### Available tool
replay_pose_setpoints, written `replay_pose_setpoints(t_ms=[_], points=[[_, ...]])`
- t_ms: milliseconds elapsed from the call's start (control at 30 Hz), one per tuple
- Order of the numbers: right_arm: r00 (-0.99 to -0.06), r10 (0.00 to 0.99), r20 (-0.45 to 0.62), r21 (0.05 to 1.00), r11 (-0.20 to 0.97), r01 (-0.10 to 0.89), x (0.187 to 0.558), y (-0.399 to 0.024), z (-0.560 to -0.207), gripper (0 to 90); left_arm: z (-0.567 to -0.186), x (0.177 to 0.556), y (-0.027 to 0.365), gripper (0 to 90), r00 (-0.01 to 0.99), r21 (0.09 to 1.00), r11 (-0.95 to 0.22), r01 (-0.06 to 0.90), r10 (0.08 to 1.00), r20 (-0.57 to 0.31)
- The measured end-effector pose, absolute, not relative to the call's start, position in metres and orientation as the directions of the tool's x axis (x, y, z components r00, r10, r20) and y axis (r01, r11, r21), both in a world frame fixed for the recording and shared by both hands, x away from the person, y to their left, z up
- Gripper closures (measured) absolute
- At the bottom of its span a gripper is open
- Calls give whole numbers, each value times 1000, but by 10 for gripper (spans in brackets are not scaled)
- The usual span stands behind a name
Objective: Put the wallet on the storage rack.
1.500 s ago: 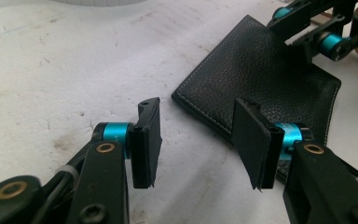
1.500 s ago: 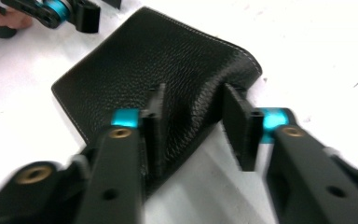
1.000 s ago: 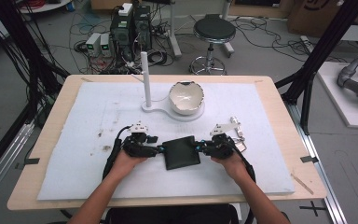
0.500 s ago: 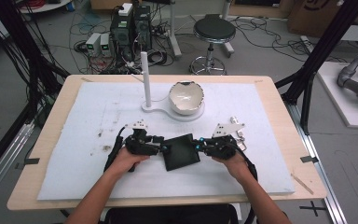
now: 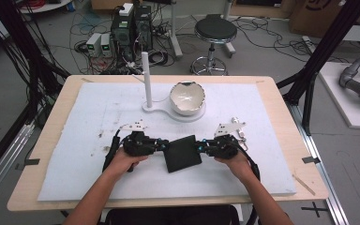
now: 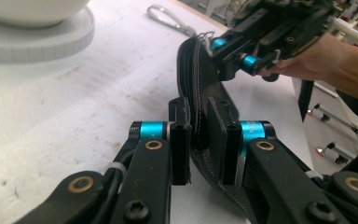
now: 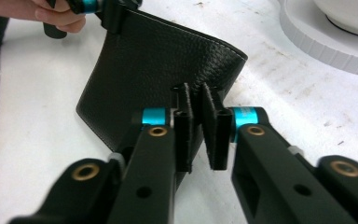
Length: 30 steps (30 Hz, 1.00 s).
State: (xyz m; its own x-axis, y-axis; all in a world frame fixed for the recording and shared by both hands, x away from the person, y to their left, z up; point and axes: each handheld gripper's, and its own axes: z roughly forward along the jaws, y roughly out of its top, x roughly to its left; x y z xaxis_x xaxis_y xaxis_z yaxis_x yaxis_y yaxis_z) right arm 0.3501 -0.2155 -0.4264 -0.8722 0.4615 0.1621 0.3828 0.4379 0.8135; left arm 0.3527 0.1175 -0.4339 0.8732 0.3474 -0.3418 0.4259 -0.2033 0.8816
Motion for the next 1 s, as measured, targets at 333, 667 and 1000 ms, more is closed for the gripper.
replay_pose_setpoints(t_ms=[333, 667, 1000], points=[[-870, 377, 318, 758, 450, 472, 359, -211, -441, 659, -428, 349, 119, 797, 908, 912, -195, 361, 299, -295], [-936, 307, 173, 825, 475, 308, 347, -212, -421, 783, -420, 355, 121, 399, 852, 881, -189, 434, 405, -332], [-938, 301, 173, 835, 460, 302, 347, -211, -417, 756, -421, 349, 114, 778, 919, 911, -202, 360, 243, -310]])
